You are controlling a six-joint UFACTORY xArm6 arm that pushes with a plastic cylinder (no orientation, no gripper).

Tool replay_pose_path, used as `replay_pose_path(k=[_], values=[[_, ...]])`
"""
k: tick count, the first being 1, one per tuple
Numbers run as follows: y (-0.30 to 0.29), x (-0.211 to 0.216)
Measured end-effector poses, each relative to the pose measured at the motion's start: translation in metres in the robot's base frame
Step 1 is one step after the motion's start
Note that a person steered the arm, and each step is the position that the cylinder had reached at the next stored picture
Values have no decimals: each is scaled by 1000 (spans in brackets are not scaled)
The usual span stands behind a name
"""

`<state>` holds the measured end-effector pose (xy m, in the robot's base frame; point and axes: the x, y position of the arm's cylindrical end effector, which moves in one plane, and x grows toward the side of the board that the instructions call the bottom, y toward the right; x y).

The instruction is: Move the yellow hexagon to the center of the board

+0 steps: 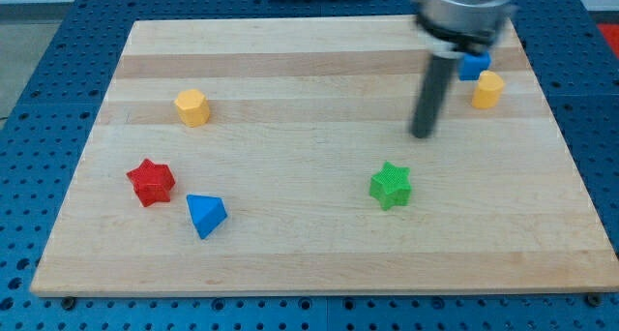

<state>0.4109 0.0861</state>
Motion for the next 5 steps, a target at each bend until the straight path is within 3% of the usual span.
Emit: replay_pose_path(k=[2,3,4,5], values=[[-205,-84],[-290,-84],[-298,-37],[-260,-40]])
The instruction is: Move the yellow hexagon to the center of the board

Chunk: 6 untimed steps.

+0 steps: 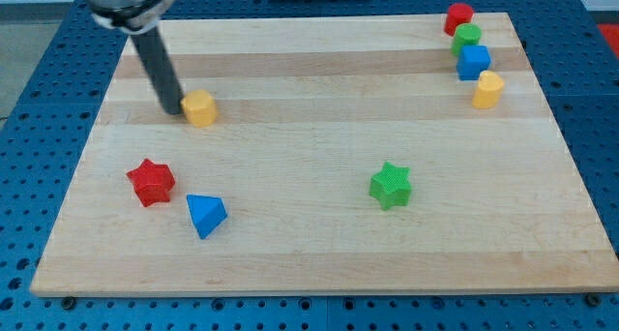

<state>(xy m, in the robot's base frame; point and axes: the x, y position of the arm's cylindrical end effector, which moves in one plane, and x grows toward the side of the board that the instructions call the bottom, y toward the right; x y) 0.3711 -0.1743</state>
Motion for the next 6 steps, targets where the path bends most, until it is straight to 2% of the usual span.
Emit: replay_pose_path(k=[2,4,5,6], values=[[151,-4],[43,10],[76,31],[150,16]])
